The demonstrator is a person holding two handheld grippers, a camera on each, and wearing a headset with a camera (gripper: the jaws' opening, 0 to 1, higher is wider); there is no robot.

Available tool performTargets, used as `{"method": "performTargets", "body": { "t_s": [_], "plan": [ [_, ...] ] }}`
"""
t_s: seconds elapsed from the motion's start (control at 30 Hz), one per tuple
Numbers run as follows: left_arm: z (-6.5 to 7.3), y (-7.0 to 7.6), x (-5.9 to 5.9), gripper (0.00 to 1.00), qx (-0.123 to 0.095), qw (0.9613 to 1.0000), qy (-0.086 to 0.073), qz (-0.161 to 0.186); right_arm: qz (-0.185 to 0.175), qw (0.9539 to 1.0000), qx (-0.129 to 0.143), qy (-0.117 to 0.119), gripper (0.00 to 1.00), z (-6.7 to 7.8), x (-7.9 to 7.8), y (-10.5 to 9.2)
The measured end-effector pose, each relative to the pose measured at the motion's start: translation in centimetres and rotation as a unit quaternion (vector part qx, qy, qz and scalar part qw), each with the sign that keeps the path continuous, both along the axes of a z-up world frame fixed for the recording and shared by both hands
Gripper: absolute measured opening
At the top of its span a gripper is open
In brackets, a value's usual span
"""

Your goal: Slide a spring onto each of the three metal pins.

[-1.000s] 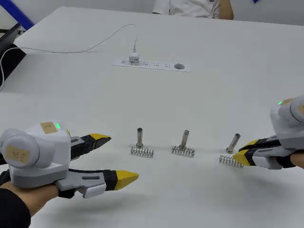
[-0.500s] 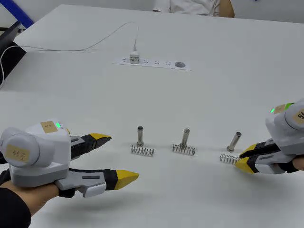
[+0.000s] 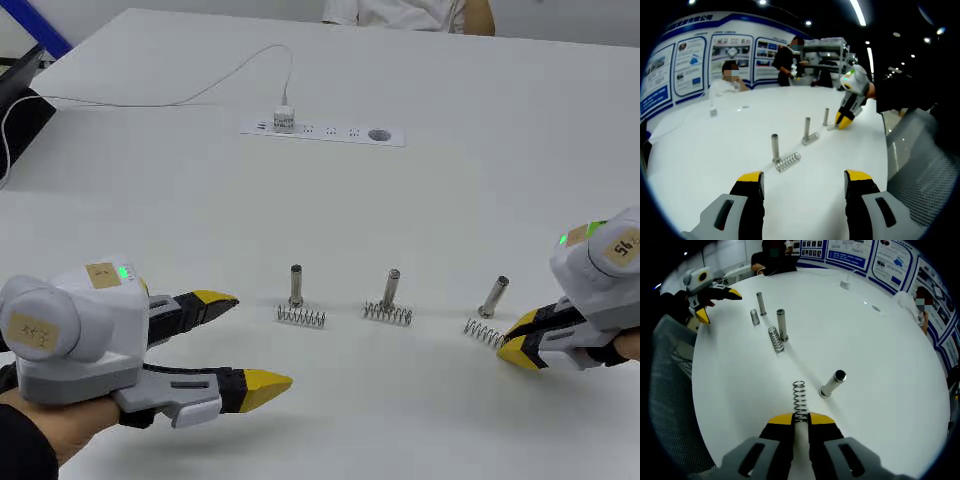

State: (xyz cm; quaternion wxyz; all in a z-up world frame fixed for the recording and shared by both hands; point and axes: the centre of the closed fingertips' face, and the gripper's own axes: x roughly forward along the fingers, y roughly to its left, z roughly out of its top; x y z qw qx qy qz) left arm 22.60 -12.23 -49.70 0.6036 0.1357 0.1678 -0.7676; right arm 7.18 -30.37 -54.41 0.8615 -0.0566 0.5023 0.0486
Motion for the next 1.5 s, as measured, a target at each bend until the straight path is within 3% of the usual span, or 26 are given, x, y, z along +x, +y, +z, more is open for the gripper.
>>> {"method": "performTargets", "body": {
  "t_s": [0.37,0.63,1.5],
  "plan": [
    [-0.2,-1.1,-2.9,0.61,0.002,0.9993,0.008,-0.037,0.026,0.9996,-0.002,-0.006,0.11,1.4,0.4,1.6],
    [-0.6,-2.1,-4.1,0.57,0.005,0.9981,0.005,-0.061,0.066,0.9977,-0.006,-0.014,0.11,2.4,1.5,3.5],
    [0.4,-6.7,-8.1,0.45,-0.010,0.9909,-0.012,-0.133,0.176,0.9839,-0.014,-0.028,0.11,4.4,4.4,8.2]
  ]
}}
